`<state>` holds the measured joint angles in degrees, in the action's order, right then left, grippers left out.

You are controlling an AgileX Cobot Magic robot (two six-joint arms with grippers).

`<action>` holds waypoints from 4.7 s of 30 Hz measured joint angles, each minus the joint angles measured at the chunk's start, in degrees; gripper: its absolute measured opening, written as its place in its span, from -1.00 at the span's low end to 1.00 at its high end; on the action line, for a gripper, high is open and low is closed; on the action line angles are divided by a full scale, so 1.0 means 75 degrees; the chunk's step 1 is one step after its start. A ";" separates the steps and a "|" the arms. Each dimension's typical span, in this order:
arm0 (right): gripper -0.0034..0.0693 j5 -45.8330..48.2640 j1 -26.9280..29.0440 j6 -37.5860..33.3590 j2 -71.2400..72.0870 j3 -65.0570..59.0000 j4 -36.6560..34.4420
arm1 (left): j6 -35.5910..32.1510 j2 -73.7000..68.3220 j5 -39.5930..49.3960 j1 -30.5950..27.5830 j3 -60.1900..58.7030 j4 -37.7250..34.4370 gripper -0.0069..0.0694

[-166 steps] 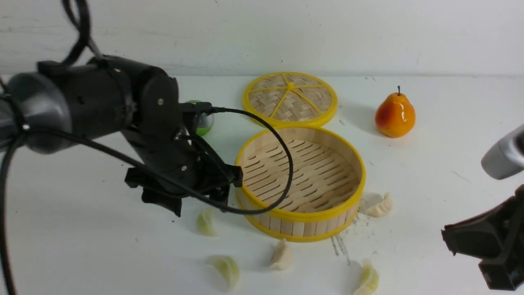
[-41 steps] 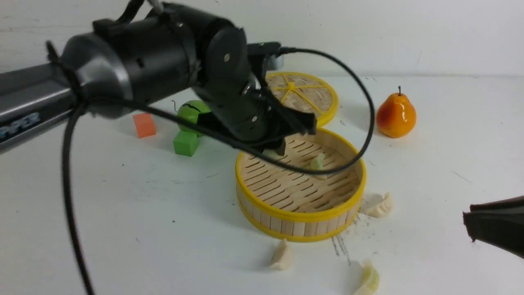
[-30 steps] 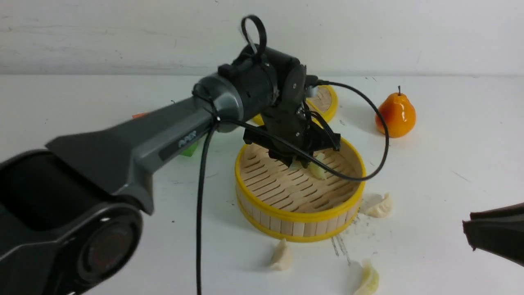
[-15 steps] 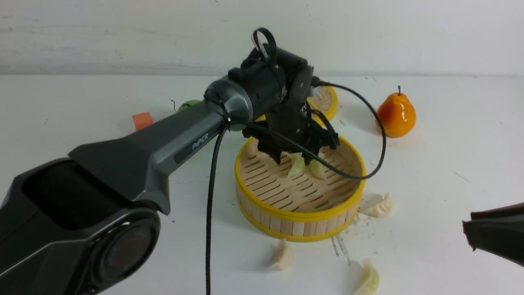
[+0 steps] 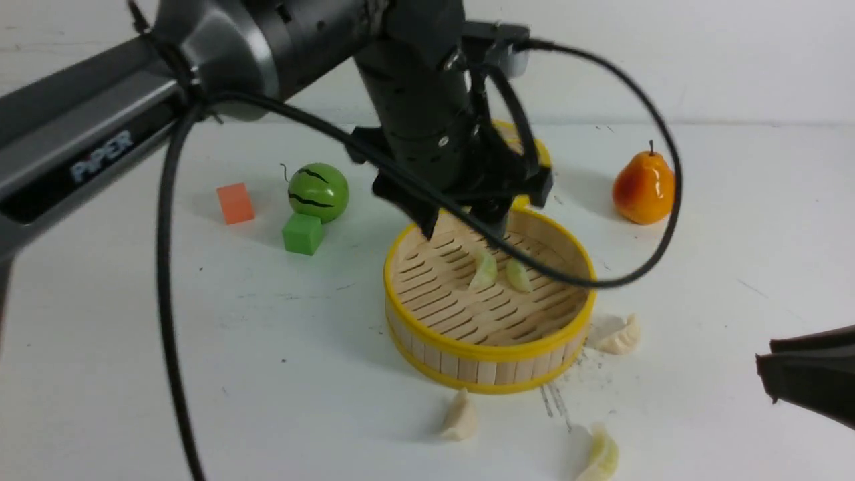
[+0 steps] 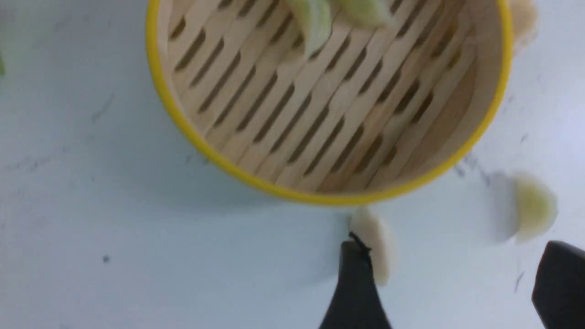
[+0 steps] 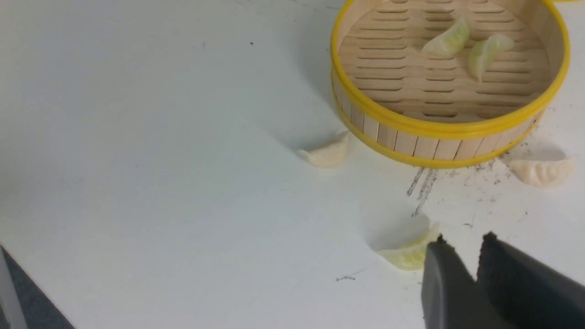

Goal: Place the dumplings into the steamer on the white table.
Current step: 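Reach for and grasp a dumpling on the table with the left gripper, then place the dumpling into the bamboo steamer basket with the left gripper, then reach for and grasp a dumpling lying on the table beside the steamer, then place the dumpling in the bamboo steamer basket with the right gripper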

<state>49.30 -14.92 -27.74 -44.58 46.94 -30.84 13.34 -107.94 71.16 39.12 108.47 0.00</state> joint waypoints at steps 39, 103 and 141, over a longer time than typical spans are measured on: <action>-0.53 -0.0074 0.0000 0.0000 0.0000 0.0000 0.0315 | 0.0412 -0.0579 -0.2245 0.0700 -0.3039 -0.0047 -0.19; 0.35 -0.1668 -0.1373 0.4544 -0.6397 0.0926 0.2635 | -0.0699 0.5429 -0.0899 -0.0983 -0.5300 -0.0275 -0.86; -0.36 0.0730 -0.1539 0.3414 -0.8964 0.6393 0.2119 | -0.0570 0.6611 -0.1263 -0.0983 -0.6884 0.0088 -0.86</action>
<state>54.77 -26.46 -2.14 -111.81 94.89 -14.95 9.07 -58.36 61.69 31.74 56.84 0.66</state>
